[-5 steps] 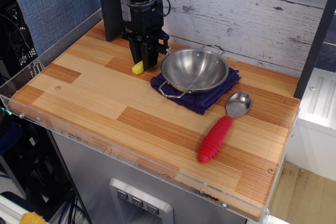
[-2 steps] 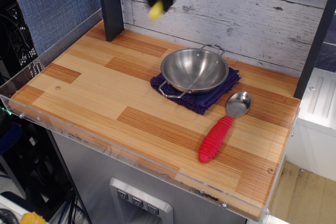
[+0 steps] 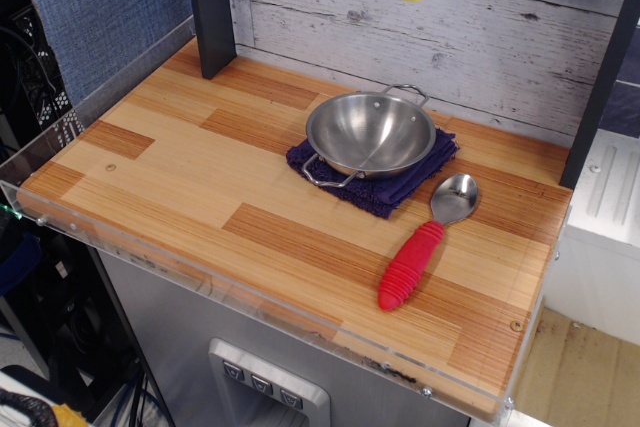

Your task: Pick up the yellow stick of butter from the upper left corner of the cutting board and place it into the silver bowl.

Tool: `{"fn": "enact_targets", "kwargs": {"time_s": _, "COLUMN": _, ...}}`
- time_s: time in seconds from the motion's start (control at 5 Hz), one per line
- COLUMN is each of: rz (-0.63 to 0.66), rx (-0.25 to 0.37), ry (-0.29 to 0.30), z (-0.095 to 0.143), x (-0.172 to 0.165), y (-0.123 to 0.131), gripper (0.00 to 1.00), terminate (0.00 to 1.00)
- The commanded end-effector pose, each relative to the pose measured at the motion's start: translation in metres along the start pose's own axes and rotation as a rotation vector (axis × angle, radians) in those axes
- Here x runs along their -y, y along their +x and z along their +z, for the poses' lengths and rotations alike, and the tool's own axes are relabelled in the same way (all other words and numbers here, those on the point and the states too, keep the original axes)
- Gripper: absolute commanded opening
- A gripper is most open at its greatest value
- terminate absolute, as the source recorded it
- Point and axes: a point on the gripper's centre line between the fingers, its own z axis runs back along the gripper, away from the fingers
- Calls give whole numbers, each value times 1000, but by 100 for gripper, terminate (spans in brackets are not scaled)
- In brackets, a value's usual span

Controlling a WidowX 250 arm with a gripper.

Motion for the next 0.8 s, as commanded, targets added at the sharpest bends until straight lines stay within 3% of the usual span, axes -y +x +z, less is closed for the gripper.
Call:
{"fn": "enact_targets", "kwargs": {"time_s": 0.0, "rz": 33, "rx": -10, "ry": 64, "z": -14, "x": -23, "y": -35, "gripper": 0, "terminate": 0}}
{"fn": "enact_targets", "kwargs": {"time_s": 0.2, "rz": 63, "rx": 2, "ry": 69, "z": -30, "x": -41, "y": -46, "gripper": 0, "terminate": 0}}
{"fn": "enact_targets", "kwargs": {"time_s": 0.6, "rz": 84, "rx": -3, "ry": 52, "z": -54, "x": -54, "y": -40, "gripper": 0, "terminate": 0}}
